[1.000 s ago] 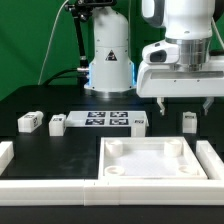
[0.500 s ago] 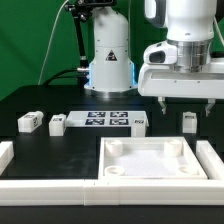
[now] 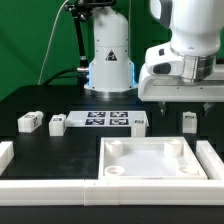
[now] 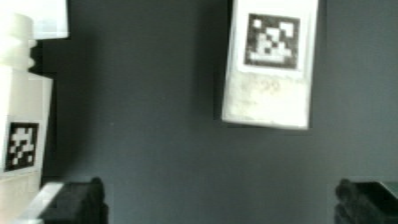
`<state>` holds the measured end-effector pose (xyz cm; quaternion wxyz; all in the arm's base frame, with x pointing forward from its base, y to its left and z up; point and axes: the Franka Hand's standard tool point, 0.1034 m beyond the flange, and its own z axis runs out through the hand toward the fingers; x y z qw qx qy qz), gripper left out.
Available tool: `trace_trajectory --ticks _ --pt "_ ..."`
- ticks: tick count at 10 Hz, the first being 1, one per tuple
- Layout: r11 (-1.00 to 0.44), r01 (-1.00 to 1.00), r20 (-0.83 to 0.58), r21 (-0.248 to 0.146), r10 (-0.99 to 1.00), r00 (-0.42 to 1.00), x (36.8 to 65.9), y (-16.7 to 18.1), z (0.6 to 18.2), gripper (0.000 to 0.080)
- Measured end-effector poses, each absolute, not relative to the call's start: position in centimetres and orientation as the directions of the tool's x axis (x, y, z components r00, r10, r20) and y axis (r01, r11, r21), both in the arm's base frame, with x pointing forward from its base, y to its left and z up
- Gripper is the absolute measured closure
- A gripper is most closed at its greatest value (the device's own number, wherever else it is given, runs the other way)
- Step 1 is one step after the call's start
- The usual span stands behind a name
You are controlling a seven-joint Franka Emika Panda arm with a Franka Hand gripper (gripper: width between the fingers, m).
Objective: Assemble one leg
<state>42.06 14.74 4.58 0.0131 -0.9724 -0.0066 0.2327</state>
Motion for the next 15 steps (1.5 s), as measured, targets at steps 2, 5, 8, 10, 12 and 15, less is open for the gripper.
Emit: trace_trajectory --ticks 2,5,8,10,12,15 --pt "-0.999 0.015 -0.575 -0.028 0.029 0.817 42.1 15.4 4.2 0.0151" --pt "-0.998 -0.028 -0.756 0.052 -0.057 0.653 40.2 15.4 3.5 0.0151" --pt "-0.993 -0.057 -0.772 0.1 -0.114 0.625 38.8 15.2 2.2 0.0151" --pt "-0.994 -0.049 -0.774 0.101 -0.11 0.623 38.1 15.4 1.8 0.0151" --pt "-0.994 -0.043 -0.766 0.098 -0.103 0.635 38.0 15.9 1.5 0.0151" --pt "-0.995 -0.038 -0.751 0.092 -0.094 0.654 37.9 16.5 0.9 0.0151"
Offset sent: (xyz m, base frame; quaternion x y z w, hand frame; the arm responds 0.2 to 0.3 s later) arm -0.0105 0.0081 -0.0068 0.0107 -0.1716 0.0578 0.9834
